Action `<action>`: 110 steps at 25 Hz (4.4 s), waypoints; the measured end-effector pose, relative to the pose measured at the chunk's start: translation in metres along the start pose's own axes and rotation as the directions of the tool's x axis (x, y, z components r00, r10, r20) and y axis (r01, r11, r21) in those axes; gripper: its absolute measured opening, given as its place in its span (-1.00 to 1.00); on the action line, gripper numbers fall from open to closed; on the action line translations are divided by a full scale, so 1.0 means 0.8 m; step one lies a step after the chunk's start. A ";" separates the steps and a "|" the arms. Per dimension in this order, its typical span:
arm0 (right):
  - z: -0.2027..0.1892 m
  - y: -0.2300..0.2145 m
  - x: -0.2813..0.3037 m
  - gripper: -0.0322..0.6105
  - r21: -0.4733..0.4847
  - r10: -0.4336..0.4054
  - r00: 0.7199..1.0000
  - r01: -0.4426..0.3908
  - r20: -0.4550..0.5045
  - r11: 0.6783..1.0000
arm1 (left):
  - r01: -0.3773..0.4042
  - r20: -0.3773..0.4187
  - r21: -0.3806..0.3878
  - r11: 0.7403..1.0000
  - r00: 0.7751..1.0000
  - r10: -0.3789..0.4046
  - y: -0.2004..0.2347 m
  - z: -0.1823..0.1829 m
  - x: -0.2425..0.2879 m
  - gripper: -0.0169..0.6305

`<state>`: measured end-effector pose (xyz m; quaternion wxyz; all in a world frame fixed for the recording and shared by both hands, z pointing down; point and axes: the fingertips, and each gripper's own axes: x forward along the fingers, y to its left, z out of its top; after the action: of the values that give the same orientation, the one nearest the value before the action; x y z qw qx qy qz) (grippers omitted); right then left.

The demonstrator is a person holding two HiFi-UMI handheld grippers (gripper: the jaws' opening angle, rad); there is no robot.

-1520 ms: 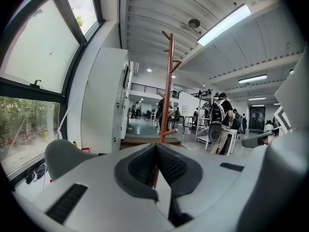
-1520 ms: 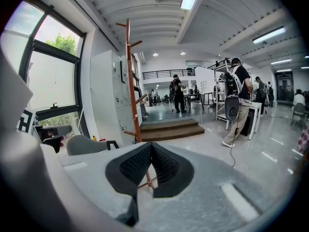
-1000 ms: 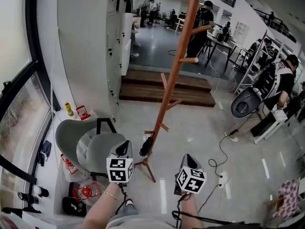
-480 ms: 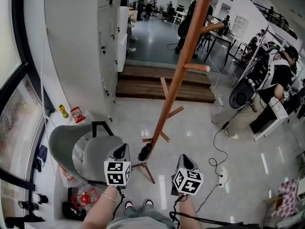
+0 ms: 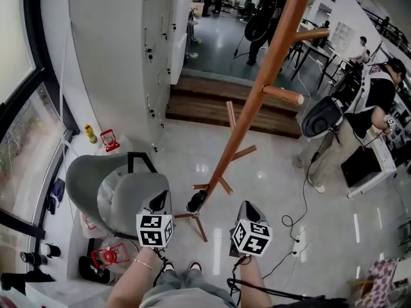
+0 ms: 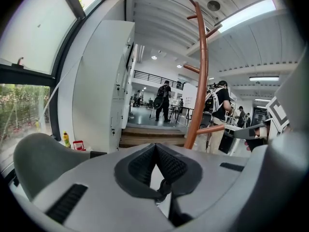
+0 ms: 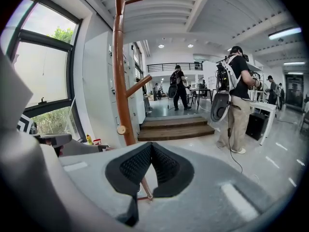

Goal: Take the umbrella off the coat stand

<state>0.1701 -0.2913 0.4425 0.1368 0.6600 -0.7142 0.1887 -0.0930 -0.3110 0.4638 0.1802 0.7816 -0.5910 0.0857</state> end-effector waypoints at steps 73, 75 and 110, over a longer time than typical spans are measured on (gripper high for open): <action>-0.210 -0.061 0.050 -0.89 0.104 -0.123 0.960 0.153 -0.251 0.983 | 0.354 -0.235 0.081 0.932 0.915 -0.327 -0.079 -0.216 0.163 -0.30; -0.215 -0.066 0.047 -0.89 0.110 -0.124 0.958 0.157 -0.257 0.981 | 0.353 -0.231 0.088 0.931 0.917 -0.326 -0.083 -0.218 0.172 -0.29; -0.275 -0.115 0.038 -0.89 0.149 -0.147 0.936 0.203 -0.321 0.968 | 0.299 -0.155 0.141 0.944 0.948 -0.278 -0.100 -0.214 0.244 -0.37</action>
<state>0.2470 -0.2243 0.6601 0.2025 0.6933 -0.6024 0.3398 0.0527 -0.4010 0.6749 0.1654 0.8644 -0.4477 0.1580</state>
